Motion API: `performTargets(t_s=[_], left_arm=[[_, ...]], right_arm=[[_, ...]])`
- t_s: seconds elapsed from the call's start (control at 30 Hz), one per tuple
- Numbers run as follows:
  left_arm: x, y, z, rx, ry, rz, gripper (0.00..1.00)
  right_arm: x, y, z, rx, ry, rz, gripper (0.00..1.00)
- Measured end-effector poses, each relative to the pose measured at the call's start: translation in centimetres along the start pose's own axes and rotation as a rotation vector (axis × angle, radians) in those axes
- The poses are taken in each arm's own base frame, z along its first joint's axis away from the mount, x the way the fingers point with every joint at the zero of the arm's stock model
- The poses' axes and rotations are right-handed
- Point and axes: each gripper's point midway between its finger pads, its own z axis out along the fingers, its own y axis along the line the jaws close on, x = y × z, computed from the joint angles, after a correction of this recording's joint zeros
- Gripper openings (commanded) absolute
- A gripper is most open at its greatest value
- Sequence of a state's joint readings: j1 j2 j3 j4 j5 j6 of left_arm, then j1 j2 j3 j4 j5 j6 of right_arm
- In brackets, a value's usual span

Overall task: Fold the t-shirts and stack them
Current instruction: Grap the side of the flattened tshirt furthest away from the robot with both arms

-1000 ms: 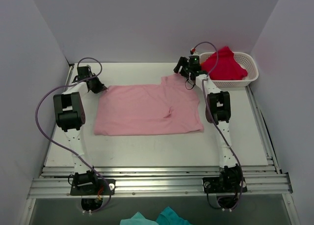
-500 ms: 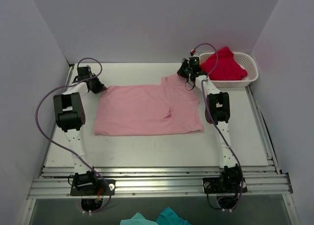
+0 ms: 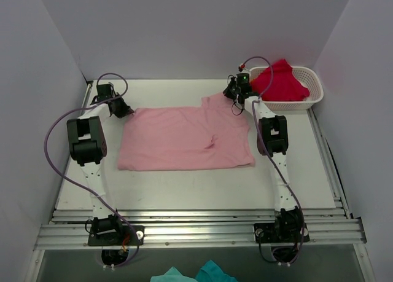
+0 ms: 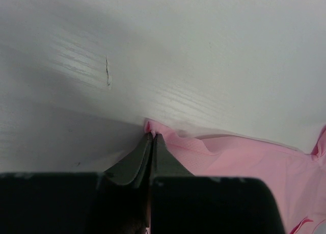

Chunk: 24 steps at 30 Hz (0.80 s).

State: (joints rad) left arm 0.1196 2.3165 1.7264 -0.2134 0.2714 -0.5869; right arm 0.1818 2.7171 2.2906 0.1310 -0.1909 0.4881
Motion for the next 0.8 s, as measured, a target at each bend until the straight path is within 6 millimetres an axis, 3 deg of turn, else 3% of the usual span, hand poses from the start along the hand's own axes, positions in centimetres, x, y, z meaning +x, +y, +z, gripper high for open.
performTargets(t_s=[0.5, 0.8], left_arm=[[0.0, 0.0, -0.3, 0.018, -0.015, -0.004, 0.02], [-0.6, -1.1, -3.3, 0.025, -0.049, 0.008, 0.02]], right_arm=[[0.0, -0.7, -3.1, 0.033, 0.032, 0.007, 0.00], [-4.4, 2.3, -7.5, -0.004, -0.036, -0.006, 0.00]])
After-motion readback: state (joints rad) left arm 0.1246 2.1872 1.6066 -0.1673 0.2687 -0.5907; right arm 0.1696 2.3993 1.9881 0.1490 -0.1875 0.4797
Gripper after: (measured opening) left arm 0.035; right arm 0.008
